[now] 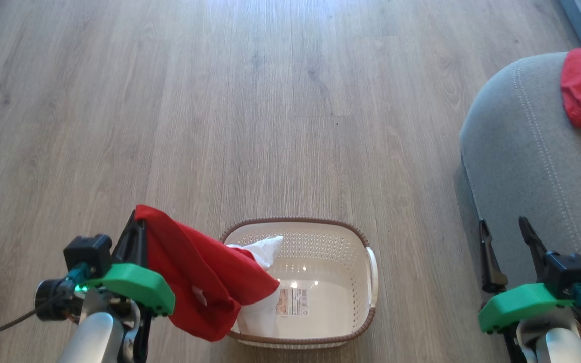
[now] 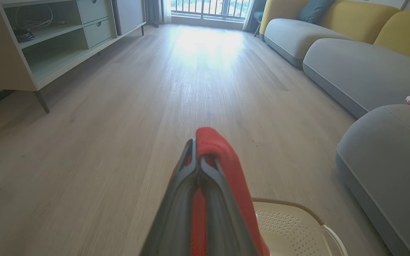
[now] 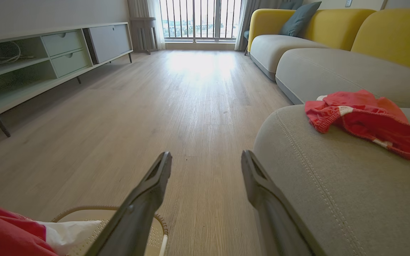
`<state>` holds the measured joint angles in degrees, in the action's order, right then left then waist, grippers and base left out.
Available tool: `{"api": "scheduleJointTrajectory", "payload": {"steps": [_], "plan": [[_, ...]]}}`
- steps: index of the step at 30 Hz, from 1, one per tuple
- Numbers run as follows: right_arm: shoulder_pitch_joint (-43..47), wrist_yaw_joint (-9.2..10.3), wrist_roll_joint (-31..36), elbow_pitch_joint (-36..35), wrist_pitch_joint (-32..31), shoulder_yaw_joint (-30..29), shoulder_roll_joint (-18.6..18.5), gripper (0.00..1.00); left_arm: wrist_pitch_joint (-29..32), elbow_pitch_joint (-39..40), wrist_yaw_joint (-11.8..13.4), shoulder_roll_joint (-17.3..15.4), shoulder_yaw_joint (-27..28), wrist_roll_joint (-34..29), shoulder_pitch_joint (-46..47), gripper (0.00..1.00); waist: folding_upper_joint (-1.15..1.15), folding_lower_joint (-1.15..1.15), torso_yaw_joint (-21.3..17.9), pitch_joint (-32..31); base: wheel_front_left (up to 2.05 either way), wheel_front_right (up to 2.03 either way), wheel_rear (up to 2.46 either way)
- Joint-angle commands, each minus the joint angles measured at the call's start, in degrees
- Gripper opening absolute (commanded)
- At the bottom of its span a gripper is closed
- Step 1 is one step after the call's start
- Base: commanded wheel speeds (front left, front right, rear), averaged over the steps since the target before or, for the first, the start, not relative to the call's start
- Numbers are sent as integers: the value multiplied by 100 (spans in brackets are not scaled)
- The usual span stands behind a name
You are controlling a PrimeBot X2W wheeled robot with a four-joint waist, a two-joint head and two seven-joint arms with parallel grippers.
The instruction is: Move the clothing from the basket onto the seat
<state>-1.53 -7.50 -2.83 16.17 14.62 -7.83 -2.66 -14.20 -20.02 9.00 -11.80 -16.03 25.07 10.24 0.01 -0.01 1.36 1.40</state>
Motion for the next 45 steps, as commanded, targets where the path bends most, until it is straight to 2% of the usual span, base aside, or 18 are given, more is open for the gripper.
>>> {"api": "scheduleJointTrajectory", "payload": {"steps": [1,12,13,14,21,26,30,40,45], "plan": [[-85,1,33,-158,38,162,-21,100,-79,220,-30,-99,301,-60,188,0,-1,1,-13,-6,0,0,0],[-194,1,91,-167,38,346,-26,100,-80,226,-146,-7,441,-252,223,0,-1,1,-101,90,0,0,0],[-221,1,77,-180,38,500,-40,100,-80,248,-159,9,442,-269,235,0,-1,1,-109,100,0,0,0],[-298,1,-138,-193,38,1058,-127,100,-80,284,-231,38,417,-286,264,0,-1,1,-120,111,0,0,0],[-1054,1,-1046,-201,38,3397,-845,100,-79,533,-390,112,196,-418,412,0,-1,1,-168,103,0,0,0],[-1893,1,-1628,45,38,4648,-971,100,79,764,-550,199,-109,-470,521,0,-1,1,-121,91,0,0,0],[-2474,1,-1989,312,38,5289,-946,100,238,976,-718,309,-435,-530,632,0,-1,1,32,92,0,0,0],[-3288,1,-2565,1106,38,6257,-671,100,552,1492,-1067,580,-1088,-478,767,0,-1,1,383,70,0,0,0],[-3520,1,-2746,1642,38,6460,-586,100,667,1783,-1123,653,-1313,-446,788,0,-1,1,507,56,0,0,0]]}}
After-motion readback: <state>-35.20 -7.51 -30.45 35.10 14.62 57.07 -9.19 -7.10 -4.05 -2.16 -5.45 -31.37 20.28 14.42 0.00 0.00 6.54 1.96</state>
